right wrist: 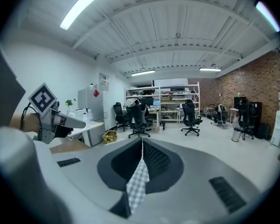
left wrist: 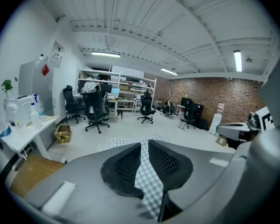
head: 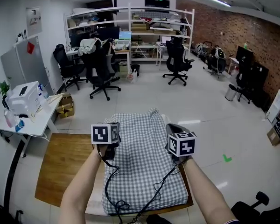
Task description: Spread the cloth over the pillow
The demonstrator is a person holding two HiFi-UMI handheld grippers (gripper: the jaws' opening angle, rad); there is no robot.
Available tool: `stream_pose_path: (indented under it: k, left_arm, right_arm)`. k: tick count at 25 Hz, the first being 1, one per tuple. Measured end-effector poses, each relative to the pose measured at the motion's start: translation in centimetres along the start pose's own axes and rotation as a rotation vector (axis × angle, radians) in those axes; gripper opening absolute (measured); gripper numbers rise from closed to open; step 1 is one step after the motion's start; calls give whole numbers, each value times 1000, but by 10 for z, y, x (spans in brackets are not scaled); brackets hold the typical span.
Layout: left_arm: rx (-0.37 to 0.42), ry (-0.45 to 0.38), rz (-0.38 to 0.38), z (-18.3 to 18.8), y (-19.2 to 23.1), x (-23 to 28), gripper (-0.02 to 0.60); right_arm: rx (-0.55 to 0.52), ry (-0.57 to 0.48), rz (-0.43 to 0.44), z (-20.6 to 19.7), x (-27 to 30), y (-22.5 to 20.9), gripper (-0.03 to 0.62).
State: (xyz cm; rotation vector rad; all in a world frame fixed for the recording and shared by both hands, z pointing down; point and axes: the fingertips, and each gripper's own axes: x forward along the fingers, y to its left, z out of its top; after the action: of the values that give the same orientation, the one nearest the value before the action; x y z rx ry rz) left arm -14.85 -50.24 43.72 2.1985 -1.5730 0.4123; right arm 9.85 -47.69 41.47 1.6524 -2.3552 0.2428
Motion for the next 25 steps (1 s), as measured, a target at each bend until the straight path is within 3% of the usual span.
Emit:
stream_pose_path:
  k: [7, 11, 14, 18, 25]
  left_arm:
    - [77, -74, -119, -12, -82, -60, 58]
    - [26, -147, -161, -31, -116, -102, 31]
    - [-2, -181, -166, -58, -136, -125, 11]
    - [9, -199, -143, -92, -156, -144, 6]
    - [38, -208, -156, -116, -197, -179, 6]
  right_arm:
    - [-9, -53, 38, -4, -59, 36, 0]
    - [-7, -105, 122, -1, -97, 62, 0]
    - [-6, -165, 187, -10, -124, 77, 0]
    - [-38, -160, 224, -33, -153, 93, 2]
    - [-71, -199, 312, -36, -194, 116, 6]
